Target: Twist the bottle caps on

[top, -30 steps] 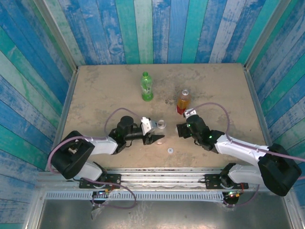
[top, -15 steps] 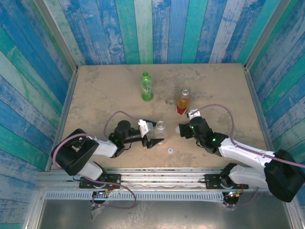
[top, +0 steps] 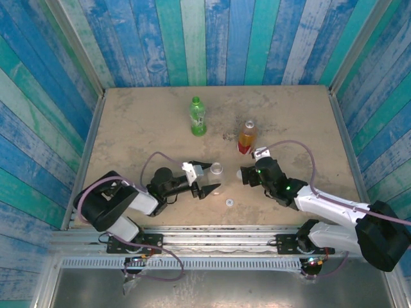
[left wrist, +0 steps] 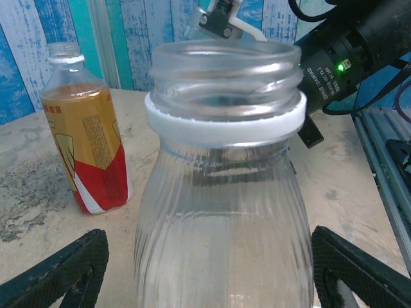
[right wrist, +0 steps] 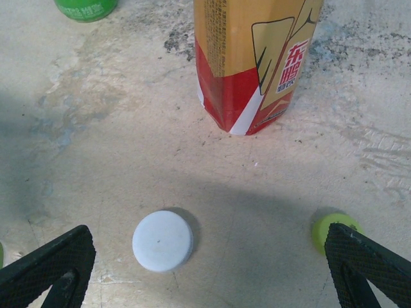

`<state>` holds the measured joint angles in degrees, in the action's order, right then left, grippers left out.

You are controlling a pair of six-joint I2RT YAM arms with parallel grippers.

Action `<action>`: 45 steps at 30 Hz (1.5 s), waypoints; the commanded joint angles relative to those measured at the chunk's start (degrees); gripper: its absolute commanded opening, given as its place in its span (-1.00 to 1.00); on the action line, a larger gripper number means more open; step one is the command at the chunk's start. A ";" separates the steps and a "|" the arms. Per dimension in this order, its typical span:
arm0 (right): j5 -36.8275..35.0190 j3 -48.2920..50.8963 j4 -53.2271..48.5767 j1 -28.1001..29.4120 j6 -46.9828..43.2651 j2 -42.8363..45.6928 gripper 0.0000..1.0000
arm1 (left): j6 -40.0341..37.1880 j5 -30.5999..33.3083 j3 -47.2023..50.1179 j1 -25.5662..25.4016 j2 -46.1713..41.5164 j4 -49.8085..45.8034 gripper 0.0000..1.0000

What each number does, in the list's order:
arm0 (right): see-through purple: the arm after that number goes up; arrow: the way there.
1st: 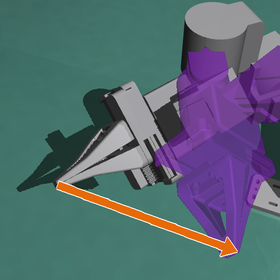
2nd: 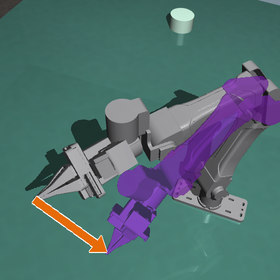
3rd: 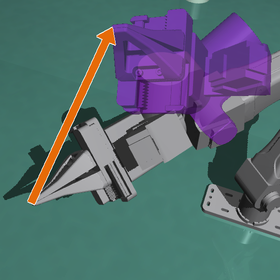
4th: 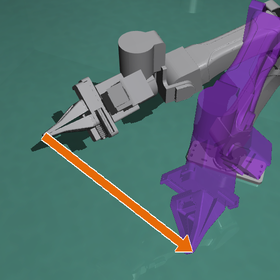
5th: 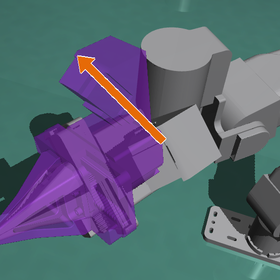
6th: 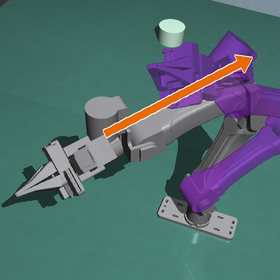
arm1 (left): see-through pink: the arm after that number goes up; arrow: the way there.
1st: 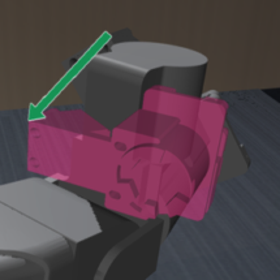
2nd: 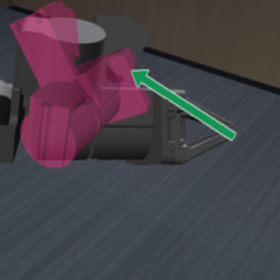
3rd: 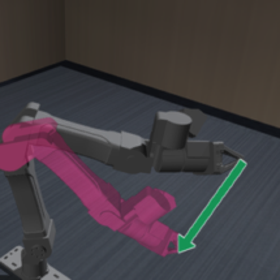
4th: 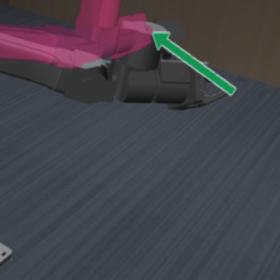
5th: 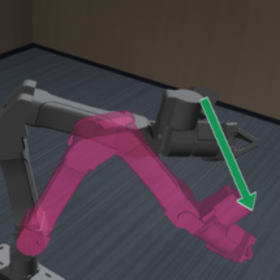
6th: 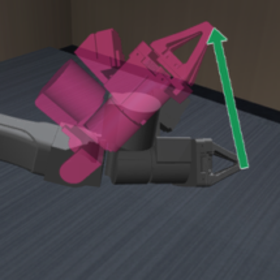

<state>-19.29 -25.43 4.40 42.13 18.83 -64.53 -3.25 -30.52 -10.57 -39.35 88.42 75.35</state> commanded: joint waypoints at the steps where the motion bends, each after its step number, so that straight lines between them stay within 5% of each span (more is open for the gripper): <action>1: -0.23 0.98 0.57 -0.13 0.29 0.26 0.99 | 0.61 1.00 -0.57 -0.64 2.89 3.58 0.66; 20: -1.83 2.40 2.35 -0.14 -0.11 1.78 1.00 | 2.37 -0.01 -3.10 -1.43 7.43 4.12 0.49; 30: -1.45 3.19 2.19 -0.14 -1.07 4.87 0.99 | 1.57 -0.88 -3.30 -1.57 6.33 1.85 0.22; 45: 8.76 -4.81 -7.01 -0.04 -2.72 -6.95 0.65 | -0.98 -2.33 -2.24 -1.51 3.18 -2.89 0.19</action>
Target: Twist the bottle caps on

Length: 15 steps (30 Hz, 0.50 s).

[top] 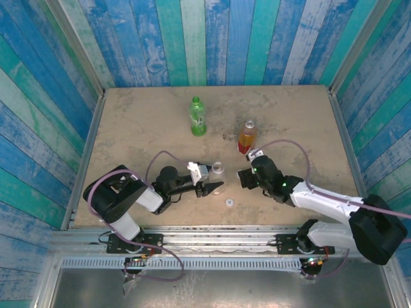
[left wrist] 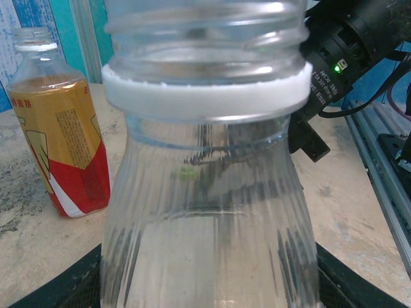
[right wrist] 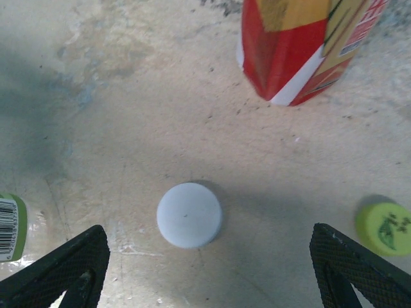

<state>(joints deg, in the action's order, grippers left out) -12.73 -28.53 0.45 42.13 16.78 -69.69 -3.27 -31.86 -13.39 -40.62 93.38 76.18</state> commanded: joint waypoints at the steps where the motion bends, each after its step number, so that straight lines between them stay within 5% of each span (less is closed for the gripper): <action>1: 2.10 -2.21 -3.49 0.04 -1.02 -2.96 0.62 | -0.92 -1.01 0.63 -0.30 -1.76 -3.53 0.19; 15: -0.46 -5.15 -2.58 1.90 -0.06 -13.09 0.23 | -0.90 -1.20 0.62 -0.29 -2.56 -4.08 0.13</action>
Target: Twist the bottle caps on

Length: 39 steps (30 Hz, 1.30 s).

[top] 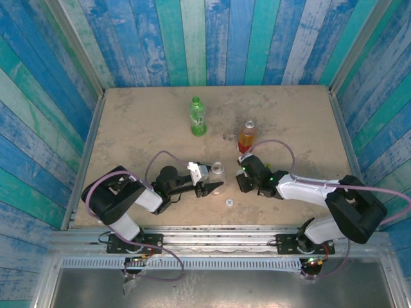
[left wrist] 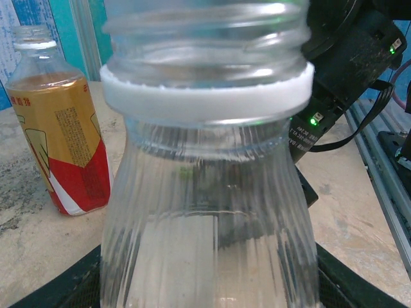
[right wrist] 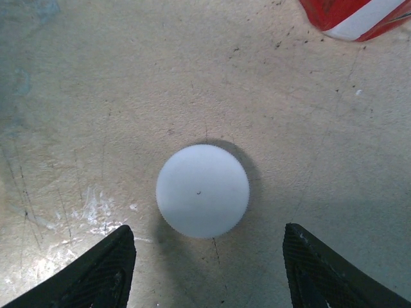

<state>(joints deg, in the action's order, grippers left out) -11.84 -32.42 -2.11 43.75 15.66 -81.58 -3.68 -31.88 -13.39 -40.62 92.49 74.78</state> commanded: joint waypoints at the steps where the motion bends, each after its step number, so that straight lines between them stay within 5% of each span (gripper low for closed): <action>1: -1.27 -1.40 0.12 0.11 1.69 -1.59 0.22 | -0.37 -1.24 0.49 -0.29 -1.68 -2.84 0.13; 19: -1.57 -4.84 1.49 -0.20 0.79 -7.72 0.06 | -0.79 -0.47 0.29 -0.31 -2.23 -4.56 0.17; 39: -0.96 -6.28 -3.68 -0.16 -0.18 -2.00 -0.09 | -0.62 0.12 0.59 -0.25 -2.05 -4.12 0.16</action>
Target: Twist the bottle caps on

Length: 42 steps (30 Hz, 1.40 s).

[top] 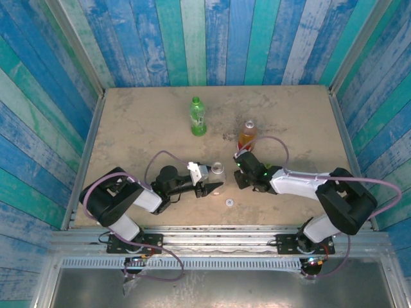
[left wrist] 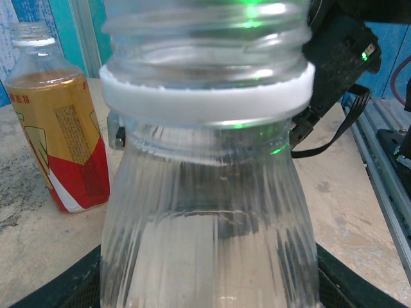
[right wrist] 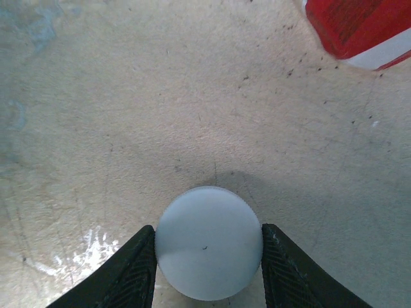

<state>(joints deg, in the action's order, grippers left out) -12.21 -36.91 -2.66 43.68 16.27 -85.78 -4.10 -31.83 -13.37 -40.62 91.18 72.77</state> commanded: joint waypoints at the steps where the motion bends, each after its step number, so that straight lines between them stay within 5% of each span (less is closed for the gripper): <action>1: -0.38 -2.02 -3.95 -0.17 -0.97 2.80 -0.09 | -0.07 0.48 0.55 -0.29 -0.76 -1.86 0.16; 19: 2.21 -17.25 -25.62 -0.18 -6.28 9.33 -0.07 | -1.52 7.64 -0.90 1.81 2.34 -0.17 0.15; 22: 2.54 -16.22 -23.10 -0.23 -6.38 8.27 0.20 | -1.24 7.42 -0.21 2.45 1.86 0.53 0.15; 32: 5.22 -8.37 -11.10 -0.01 -5.44 3.10 0.30 | -2.50 5.76 -0.19 4.94 -3.76 -7.29 0.16; 42: 6.10 -7.83 -5.47 1.25 -4.85 -5.10 0.33 | 0.66 5.05 1.04 6.57 -2.05 -2.67 0.16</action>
<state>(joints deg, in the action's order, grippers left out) -6.74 -44.77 -10.41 44.51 10.96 -89.27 -4.51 -25.93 -13.67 -35.09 89.12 69.54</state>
